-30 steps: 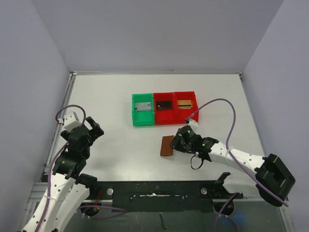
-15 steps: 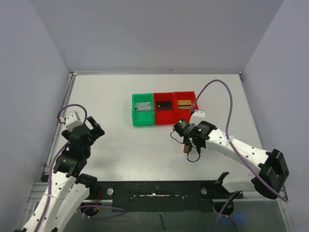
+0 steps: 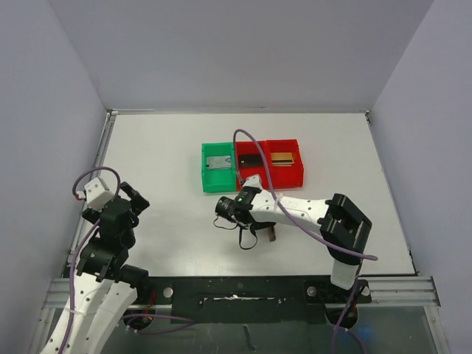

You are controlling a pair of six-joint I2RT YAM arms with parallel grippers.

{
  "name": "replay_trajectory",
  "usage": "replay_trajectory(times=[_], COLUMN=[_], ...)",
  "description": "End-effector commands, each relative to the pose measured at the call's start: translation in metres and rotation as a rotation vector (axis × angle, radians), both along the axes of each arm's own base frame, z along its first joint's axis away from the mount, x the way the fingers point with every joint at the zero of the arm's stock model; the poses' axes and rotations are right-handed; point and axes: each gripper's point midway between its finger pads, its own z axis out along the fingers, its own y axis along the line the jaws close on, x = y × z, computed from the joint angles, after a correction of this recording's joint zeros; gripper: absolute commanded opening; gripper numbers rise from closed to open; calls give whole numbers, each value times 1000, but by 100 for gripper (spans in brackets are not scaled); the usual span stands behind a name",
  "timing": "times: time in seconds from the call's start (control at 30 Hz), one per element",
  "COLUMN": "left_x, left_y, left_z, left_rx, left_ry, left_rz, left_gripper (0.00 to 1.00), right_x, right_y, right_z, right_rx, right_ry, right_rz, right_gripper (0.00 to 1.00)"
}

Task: Take the credit cards out of the card holder

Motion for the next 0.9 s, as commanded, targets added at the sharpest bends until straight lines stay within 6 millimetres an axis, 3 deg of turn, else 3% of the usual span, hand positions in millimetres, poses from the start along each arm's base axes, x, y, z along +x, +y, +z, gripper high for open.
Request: replay_trajectory(times=[0.0, 0.17, 0.33, 0.5, 0.7, 0.8, 0.87], left_x=[-8, -14, -13, -8, 19, 32, 36], left_y=[18, 23, 23, 15, -21, -54, -75], left_z=[33, 36, 36, 33, 19, 12, 13], left_rx=[-18, -25, -24, -38, -48, -51, -40], left_ry=[-112, -133, -130, -128, -83, -38, -17], left_rz=[102, 131, 130, 92, -101, -290, -426], left_gripper=[91, 91, 91, 91, 94, 94, 94], right_x=[11, 11, 11, 16, 35, 40, 35], right_y=[43, 88, 132, 149, 114, 93, 75], right_z=[8, 5, 10, 42, 83, 87, 81], right_rx=[15, 118, 289, 520, 789, 835, 868], right_ry=[-37, -29, 1, -45, -154, -260, -238], right_rz=[115, 188, 307, 310, 151, 155, 97], right_gripper=[27, 36, 58, 73, 100, 98, 98])
